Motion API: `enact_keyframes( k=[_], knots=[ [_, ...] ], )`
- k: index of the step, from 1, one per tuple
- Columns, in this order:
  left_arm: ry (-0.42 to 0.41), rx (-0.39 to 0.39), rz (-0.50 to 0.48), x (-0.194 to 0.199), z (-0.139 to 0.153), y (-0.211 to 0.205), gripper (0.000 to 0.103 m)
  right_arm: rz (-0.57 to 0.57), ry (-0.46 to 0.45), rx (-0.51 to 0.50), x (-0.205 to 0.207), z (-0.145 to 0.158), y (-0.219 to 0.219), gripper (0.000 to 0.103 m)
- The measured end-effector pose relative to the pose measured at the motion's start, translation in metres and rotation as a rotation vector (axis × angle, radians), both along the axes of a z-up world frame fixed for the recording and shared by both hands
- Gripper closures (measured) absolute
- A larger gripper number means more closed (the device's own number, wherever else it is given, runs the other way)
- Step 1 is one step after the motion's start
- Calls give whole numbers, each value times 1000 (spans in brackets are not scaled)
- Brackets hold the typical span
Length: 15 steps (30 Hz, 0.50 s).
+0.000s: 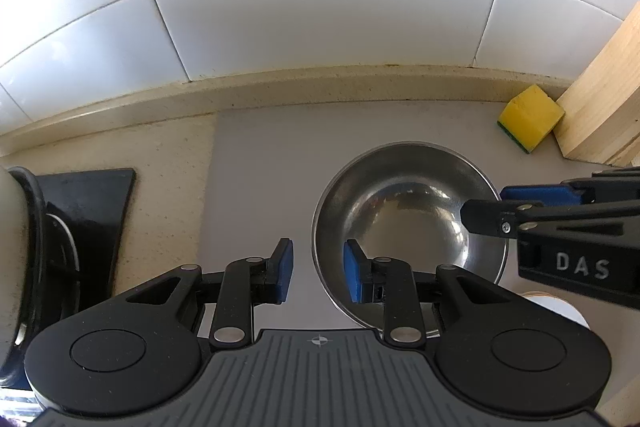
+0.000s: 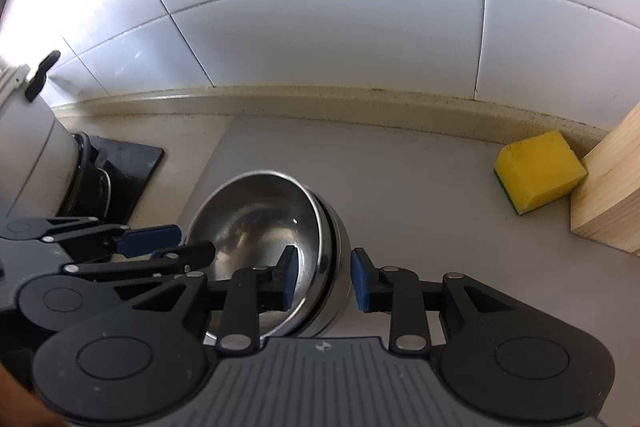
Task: Organize plates and bowls
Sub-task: 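Lower the steel bowl into the bowl stack and open both grippers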
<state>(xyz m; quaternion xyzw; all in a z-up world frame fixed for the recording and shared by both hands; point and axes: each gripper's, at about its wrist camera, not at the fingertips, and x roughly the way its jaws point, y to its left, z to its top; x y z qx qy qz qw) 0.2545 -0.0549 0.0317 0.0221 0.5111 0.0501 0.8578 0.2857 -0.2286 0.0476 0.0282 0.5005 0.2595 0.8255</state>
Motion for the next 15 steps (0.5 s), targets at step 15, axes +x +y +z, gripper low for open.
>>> enact_keyframes(
  k=[15],
  knots=[
    [-42,53,21,-3,8,-6,46,-43,-27,21,4,9,-13,74]
  ],
)
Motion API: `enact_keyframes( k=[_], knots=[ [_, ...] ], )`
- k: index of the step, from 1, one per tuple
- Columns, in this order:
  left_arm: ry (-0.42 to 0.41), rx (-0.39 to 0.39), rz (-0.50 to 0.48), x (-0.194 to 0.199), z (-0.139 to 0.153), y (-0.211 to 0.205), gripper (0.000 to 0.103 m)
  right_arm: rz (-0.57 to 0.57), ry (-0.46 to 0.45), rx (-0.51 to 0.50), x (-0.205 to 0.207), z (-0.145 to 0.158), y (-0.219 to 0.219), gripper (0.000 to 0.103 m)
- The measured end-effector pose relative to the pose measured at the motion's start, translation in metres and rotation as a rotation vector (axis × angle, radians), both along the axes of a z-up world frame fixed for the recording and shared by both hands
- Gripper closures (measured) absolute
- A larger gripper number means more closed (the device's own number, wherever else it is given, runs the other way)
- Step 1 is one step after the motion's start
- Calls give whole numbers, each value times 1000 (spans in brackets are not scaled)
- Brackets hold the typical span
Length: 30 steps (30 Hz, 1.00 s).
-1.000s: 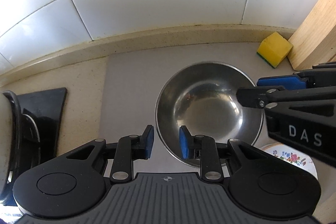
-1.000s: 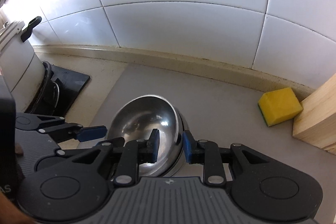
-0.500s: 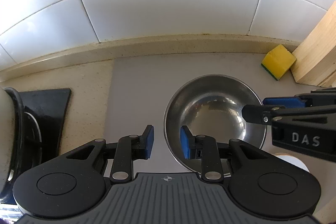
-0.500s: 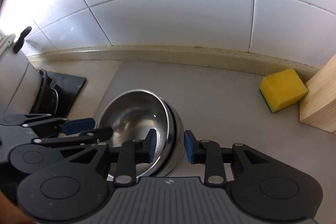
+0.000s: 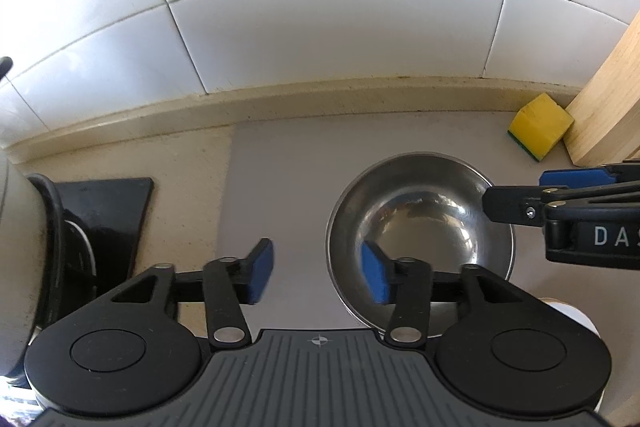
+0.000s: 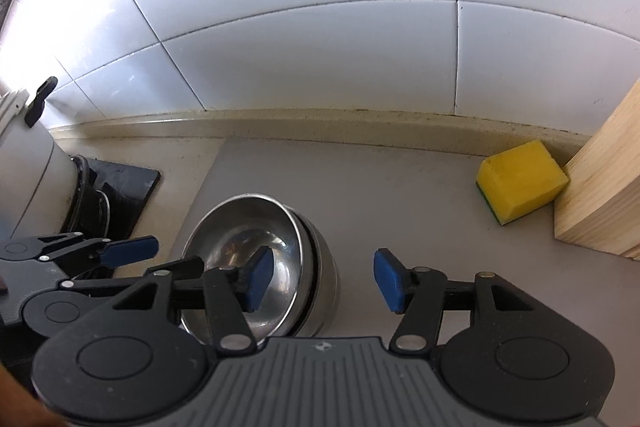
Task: Organize plates and bowls
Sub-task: 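Lower the steel bowl into the bowl stack and open both grippers, then close both grippers on the rim of the nested steel bowl stack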
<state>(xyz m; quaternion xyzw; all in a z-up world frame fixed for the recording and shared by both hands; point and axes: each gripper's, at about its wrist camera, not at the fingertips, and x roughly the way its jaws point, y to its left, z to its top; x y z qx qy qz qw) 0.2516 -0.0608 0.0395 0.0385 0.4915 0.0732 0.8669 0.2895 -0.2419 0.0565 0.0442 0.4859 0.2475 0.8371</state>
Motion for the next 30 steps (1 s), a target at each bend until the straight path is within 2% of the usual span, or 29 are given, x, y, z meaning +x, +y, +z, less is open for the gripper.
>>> enact_keyframes(
  k=[2,6,16,18,20,30],
  knots=[
    [-12,10,-1,0,1,0,38,3,-3,-4,-3,2,-2,72],
    [-19,16,-4,0,0,-3,34,13,2,-6,-4,-1,0,71],
    [4,25,-9,5,-19,-10,33,11,50,-7,4,-21,1,70],
    [6,28,-8,7,-21,-11,31,12,58,-4,7,-23,2,68],
    [2,33,-8,8,-21,-11,25,15,58,-5,10,-25,2,65],
    [16,36,-18,13,-33,-12,24,39,99,5,22,-44,12,63]
  ],
)
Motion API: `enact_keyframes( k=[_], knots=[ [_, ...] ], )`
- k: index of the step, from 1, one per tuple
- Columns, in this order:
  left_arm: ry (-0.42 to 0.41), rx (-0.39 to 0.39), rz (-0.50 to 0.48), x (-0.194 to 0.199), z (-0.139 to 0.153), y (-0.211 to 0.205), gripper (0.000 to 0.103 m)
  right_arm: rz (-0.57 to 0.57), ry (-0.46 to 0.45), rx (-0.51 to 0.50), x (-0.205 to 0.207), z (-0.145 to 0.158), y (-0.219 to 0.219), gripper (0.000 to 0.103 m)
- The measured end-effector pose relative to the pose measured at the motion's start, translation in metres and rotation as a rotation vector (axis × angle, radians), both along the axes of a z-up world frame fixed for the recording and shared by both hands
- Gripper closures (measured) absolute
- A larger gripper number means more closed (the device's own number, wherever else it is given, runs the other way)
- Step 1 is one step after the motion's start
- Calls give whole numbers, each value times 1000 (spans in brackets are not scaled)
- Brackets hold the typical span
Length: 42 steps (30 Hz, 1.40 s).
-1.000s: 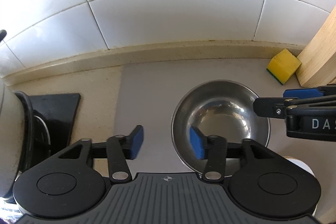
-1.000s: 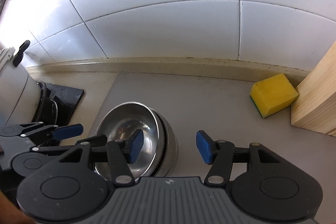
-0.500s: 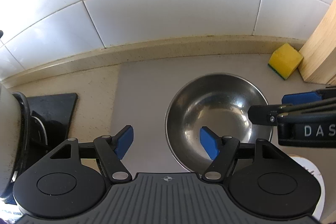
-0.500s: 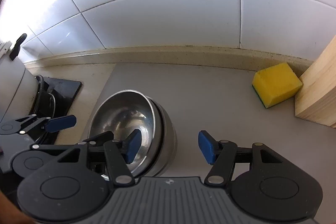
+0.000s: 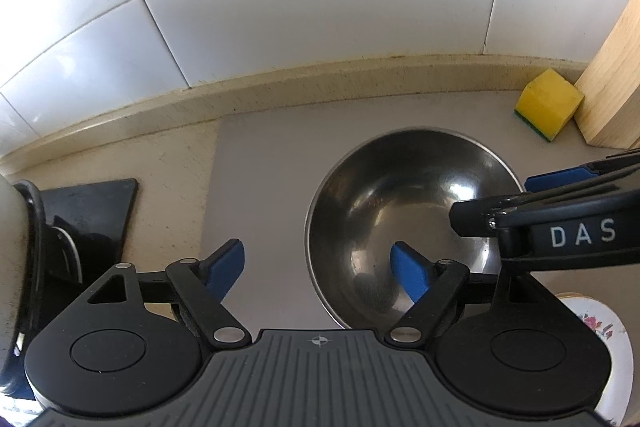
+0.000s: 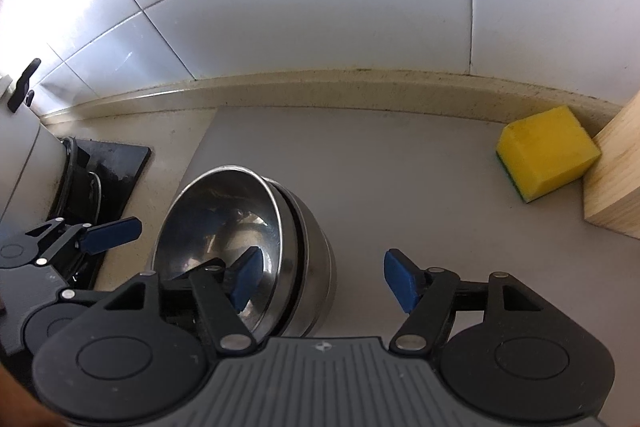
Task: Organize plates and bowls
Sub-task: 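Close both grippers on the rim of the nested steel bowl stack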
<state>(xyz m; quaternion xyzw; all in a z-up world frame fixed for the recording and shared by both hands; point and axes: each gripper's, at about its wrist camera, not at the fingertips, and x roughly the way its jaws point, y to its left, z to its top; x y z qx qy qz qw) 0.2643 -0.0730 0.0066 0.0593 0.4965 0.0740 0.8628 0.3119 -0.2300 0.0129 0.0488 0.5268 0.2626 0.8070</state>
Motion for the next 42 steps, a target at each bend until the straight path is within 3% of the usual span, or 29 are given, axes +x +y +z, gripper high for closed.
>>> enact_keyframes(
  k=[11,24,35,42],
  knots=[
    [9,-36,14,6,-9,5,23,2,43,12,7,-18,0,62],
    [15,-147,89,4,-11,31,22,-8,65,42,12,-22,-3,62],
    [22,-218,91,1,-16,29,23,4,113,82,11,-28,-4,62],
    [9,-215,88,-4,-16,25,23,5,153,144,10,-32,-2,78]
  ],
)
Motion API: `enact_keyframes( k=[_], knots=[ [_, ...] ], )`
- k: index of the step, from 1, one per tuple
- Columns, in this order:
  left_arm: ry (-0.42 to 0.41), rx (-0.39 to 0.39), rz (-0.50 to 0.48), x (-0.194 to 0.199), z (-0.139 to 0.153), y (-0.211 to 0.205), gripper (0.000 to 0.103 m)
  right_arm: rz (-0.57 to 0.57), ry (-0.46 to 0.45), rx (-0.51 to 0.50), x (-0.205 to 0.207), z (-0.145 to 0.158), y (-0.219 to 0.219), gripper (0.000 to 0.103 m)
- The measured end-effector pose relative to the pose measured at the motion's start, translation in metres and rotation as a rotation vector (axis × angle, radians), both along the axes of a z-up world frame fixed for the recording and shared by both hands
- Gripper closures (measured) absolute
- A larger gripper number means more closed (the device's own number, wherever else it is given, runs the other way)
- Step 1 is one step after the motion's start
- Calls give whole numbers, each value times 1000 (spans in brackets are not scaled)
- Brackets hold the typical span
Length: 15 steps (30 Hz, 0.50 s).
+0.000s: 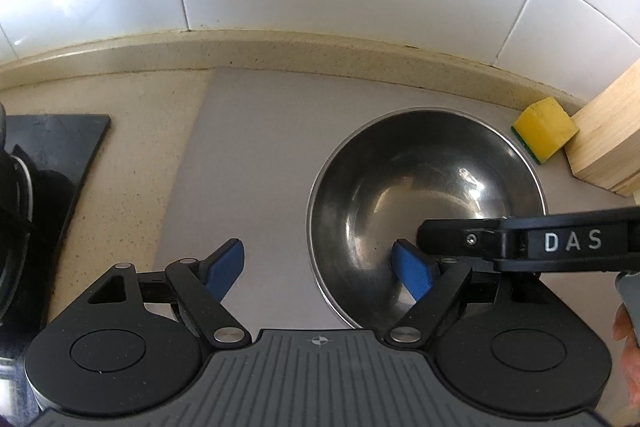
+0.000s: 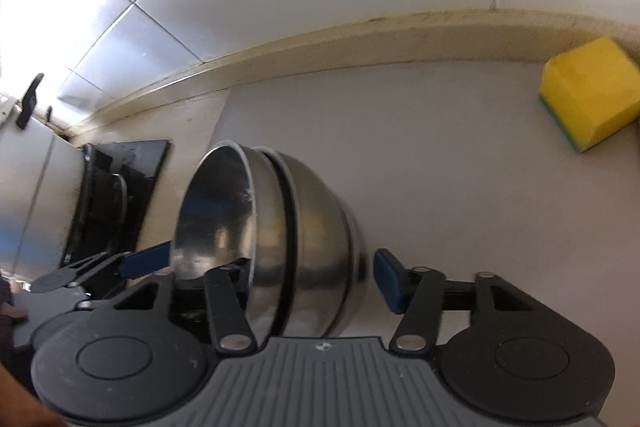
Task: Organize plates and bowls
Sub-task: 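Close both grippers on the rim of the nested steel bowl stack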
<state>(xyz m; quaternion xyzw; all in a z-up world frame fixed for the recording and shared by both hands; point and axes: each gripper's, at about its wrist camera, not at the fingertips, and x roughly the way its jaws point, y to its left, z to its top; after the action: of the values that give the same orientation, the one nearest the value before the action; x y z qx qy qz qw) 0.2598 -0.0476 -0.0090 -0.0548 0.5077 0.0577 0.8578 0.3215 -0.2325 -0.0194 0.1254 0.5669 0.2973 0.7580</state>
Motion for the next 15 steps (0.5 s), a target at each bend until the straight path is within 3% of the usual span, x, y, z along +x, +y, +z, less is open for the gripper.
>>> enact_keyframes(
  k=[5,9,10,12,13,15],
  knots=[
    [-3,3,1,2,-4,3,14,-2,-2,15,-2,-2,-2,78],
    [-18,-11,14,-1,-7,6,12,-6,3,15,-3,-3,0,77],
    [-20,-12,11,-1,-6,5,15,-8,6,16,-2,-3,1,77],
    [-33,-29,-25,-3,-2,1,34,-11,9,17,-3,-4,0,76],
    [-39,-49,-46,-4,1,-3,54,-14,5,13,-4,-4,0,76],
    [-36,-4,-66,-4,4,-13,56,-7,-7,0,-5,-3,1,76]
  ],
)
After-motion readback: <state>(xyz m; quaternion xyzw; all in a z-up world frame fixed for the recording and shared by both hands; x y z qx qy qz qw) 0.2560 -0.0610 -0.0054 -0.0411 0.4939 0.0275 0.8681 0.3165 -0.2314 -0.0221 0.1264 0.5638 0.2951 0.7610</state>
